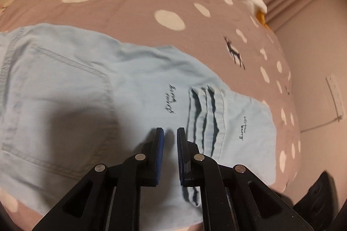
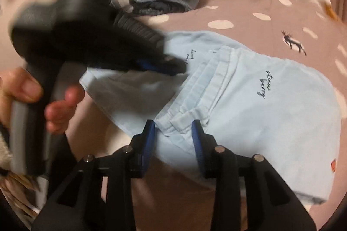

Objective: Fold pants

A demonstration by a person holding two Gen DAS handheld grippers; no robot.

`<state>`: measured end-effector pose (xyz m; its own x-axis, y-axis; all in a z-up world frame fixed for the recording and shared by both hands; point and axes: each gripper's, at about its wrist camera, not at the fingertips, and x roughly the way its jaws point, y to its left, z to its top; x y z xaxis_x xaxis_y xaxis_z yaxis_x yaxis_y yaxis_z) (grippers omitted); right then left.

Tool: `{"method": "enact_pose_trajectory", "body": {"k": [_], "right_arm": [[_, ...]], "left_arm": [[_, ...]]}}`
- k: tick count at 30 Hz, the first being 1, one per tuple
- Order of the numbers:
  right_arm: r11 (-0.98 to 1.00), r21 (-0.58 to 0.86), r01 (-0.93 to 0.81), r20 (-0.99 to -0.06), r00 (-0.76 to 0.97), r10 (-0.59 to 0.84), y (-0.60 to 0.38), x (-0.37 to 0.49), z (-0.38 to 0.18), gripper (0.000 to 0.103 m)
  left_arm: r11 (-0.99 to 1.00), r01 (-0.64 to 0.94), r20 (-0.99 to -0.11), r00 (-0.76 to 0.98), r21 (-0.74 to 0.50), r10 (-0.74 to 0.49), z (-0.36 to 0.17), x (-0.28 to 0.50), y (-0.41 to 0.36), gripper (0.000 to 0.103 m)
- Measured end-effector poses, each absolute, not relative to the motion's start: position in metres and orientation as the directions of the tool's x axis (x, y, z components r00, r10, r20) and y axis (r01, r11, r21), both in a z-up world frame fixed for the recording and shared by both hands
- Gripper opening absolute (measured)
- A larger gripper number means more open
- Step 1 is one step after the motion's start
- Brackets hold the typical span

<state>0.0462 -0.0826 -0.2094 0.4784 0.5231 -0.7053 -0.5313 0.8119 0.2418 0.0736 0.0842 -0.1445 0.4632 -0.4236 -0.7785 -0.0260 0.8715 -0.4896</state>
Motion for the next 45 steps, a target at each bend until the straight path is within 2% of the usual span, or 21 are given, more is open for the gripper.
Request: {"method": "enact_pose_trajectory", "body": {"k": [4, 7, 8, 9, 11, 13, 14, 18, 21, 24, 30, 34, 37, 40, 42, 45], "right_arm": [[0.803, 0.378, -0.460, -0.625, 0.513, 0.588, -0.137, 0.048, -0.183, 0.034], [0.852, 0.400, -0.338, -0.603, 0.602, 0.523, -0.187, 0.054, -0.167, 0.035], [0.880, 0.368, -0.301, -0.619, 0.627, 0.473, -0.194, 0.054, -0.167, 0.032], [0.912, 0.322, -0.253, -0.647, 0.644, 0.407, -0.203, 0.055, -0.169, 0.023], [0.939, 0.284, -0.193, -0.694, 0.635, 0.340, -0.216, 0.059, -0.179, 0.012], [0.941, 0.290, -0.176, -0.715, 0.613, 0.336, -0.223, 0.058, -0.190, 0.012], [0.943, 0.282, -0.177, -0.724, 0.605, 0.331, -0.224, 0.057, -0.195, 0.012], [0.951, 0.232, -0.204, -0.757, 0.576, 0.308, -0.214, 0.054, -0.207, 0.013], [0.951, 0.195, -0.242, -0.760, 0.576, 0.302, -0.208, 0.054, -0.201, 0.015], [0.916, 0.204, -0.344, -0.736, 0.563, 0.375, -0.184, 0.068, -0.190, 0.015], [0.857, 0.197, -0.477, -0.773, 0.462, 0.435, -0.120, 0.114, -0.198, 0.013], [0.861, 0.213, -0.462, -0.827, 0.384, 0.410, -0.091, 0.148, -0.214, 0.004], [0.878, 0.205, -0.432, -0.830, 0.399, 0.390, -0.081, 0.165, -0.209, 0.004], [0.888, 0.256, -0.383, -0.838, 0.371, 0.401, -0.085, 0.170, -0.213, 0.004], [0.879, 0.276, -0.388, -0.819, 0.384, 0.426, -0.093, 0.158, -0.208, 0.011], [0.872, 0.278, -0.402, -0.807, 0.395, 0.439, -0.112, 0.127, -0.207, 0.011]], "left_arm": [[0.856, 0.051, -0.729, 0.499, -0.515, -0.468, -0.120, 0.067, 0.078, 0.007], [0.825, 0.152, -0.699, 0.462, -0.544, -0.546, -0.109, 0.067, 0.045, 0.007], [0.814, 0.182, -0.700, 0.431, -0.551, -0.570, -0.110, 0.068, 0.029, 0.007], [0.812, 0.211, -0.709, 0.402, -0.544, -0.579, -0.114, 0.067, 0.010, 0.007], [0.840, 0.239, -0.759, 0.360, -0.487, -0.542, -0.129, 0.068, -0.023, 0.007], [0.884, 0.229, -0.814, 0.348, -0.408, -0.466, -0.149, 0.069, -0.040, 0.007], [0.913, 0.208, -0.836, 0.371, -0.350, -0.405, -0.157, 0.069, -0.039, 0.006], [0.954, 0.147, -0.837, 0.457, -0.261, -0.300, -0.157, 0.063, -0.008, 0.005], [0.916, 0.134, -0.821, 0.409, -0.379, -0.399, -0.165, 0.055, 0.017, 0.005], [0.921, 0.135, -0.822, 0.418, -0.366, -0.388, -0.165, 0.051, 0.020, 0.005], [0.909, 0.113, -0.811, 0.419, -0.400, -0.409, -0.162, 0.047, 0.025, 0.005], [0.906, 0.106, -0.809, 0.417, -0.409, -0.414, -0.163, 0.041, 0.032, 0.005], [0.907, 0.109, -0.810, 0.416, -0.407, -0.413, -0.164, 0.042, 0.032, 0.005], [0.904, 0.106, -0.808, 0.413, -0.415, -0.419, -0.164, 0.042, 0.033, 0.005], [0.906, 0.110, -0.811, 0.411, -0.409, -0.416, -0.163, 0.038, 0.034, 0.005], [0.908, 0.109, -0.815, 0.407, -0.405, -0.413, -0.162, 0.038, 0.033, 0.005]]}}
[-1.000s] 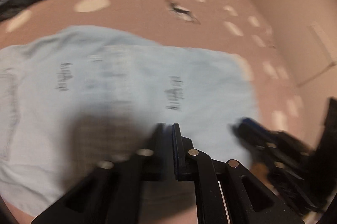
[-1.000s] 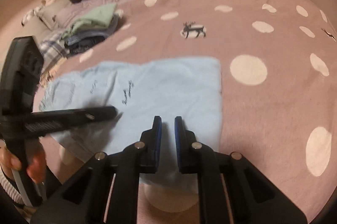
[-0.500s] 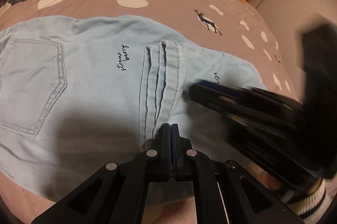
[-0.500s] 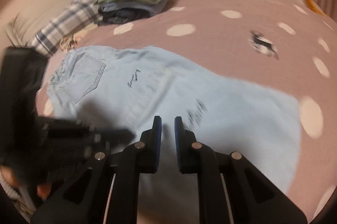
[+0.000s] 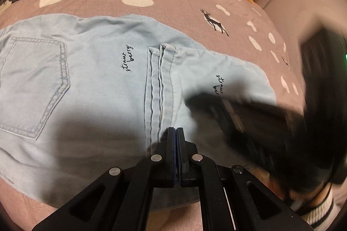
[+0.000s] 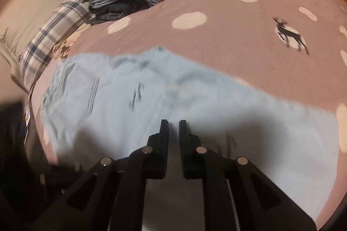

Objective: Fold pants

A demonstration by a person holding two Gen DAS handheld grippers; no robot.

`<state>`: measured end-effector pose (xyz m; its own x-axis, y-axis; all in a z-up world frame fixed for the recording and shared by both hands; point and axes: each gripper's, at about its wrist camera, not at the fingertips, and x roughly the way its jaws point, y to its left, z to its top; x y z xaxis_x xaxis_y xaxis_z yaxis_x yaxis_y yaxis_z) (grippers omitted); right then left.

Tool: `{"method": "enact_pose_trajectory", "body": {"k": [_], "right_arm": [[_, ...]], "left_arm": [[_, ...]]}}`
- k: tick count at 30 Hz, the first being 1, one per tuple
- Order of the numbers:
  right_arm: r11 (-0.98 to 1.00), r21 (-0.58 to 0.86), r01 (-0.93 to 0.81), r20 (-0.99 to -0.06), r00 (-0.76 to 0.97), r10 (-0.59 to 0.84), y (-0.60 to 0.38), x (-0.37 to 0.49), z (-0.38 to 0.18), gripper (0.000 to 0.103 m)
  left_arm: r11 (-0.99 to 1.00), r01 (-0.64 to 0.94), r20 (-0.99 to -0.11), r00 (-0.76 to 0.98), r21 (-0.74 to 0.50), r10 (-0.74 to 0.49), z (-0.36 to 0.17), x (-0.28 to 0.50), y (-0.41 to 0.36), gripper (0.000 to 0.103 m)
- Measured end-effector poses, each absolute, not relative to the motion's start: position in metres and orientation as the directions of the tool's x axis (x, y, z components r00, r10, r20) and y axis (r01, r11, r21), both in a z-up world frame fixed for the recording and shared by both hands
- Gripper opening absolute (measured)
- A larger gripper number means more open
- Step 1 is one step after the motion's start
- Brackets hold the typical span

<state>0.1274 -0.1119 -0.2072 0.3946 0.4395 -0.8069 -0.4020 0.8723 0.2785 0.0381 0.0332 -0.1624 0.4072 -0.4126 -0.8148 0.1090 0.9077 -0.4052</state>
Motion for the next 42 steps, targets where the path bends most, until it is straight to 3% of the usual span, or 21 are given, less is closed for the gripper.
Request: {"method": "enact_pose_trajectory", "body": {"k": [11, 15, 22, 36, 42], "right_arm": [[0.869, 0.309, -0.387, -0.799, 0.390, 0.458, -0.181, 0.037, -0.204, 0.009], [0.884, 0.338, -0.324, -0.737, 0.493, 0.462, -0.211, 0.041, -0.182, 0.026], [0.937, 0.268, -0.223, -0.823, 0.453, 0.343, -0.225, 0.041, -0.215, 0.023], [0.937, 0.278, -0.212, -0.831, 0.436, 0.345, -0.233, 0.027, -0.205, 0.024], [0.905, 0.355, -0.234, -0.763, 0.487, 0.425, -0.233, 0.020, -0.192, 0.029]], "left_arm": [[0.930, 0.124, -0.830, 0.421, -0.346, -0.365, -0.160, 0.041, 0.023, 0.005], [0.937, 0.127, -0.836, 0.425, -0.325, -0.347, -0.160, 0.042, 0.020, 0.005], [0.941, 0.136, -0.836, 0.432, -0.311, -0.338, -0.159, 0.043, 0.018, 0.005], [0.934, 0.144, -0.824, 0.440, -0.328, -0.357, -0.159, 0.036, 0.024, 0.005], [0.936, 0.143, -0.822, 0.448, -0.323, -0.352, -0.157, 0.032, 0.025, 0.005]]}}
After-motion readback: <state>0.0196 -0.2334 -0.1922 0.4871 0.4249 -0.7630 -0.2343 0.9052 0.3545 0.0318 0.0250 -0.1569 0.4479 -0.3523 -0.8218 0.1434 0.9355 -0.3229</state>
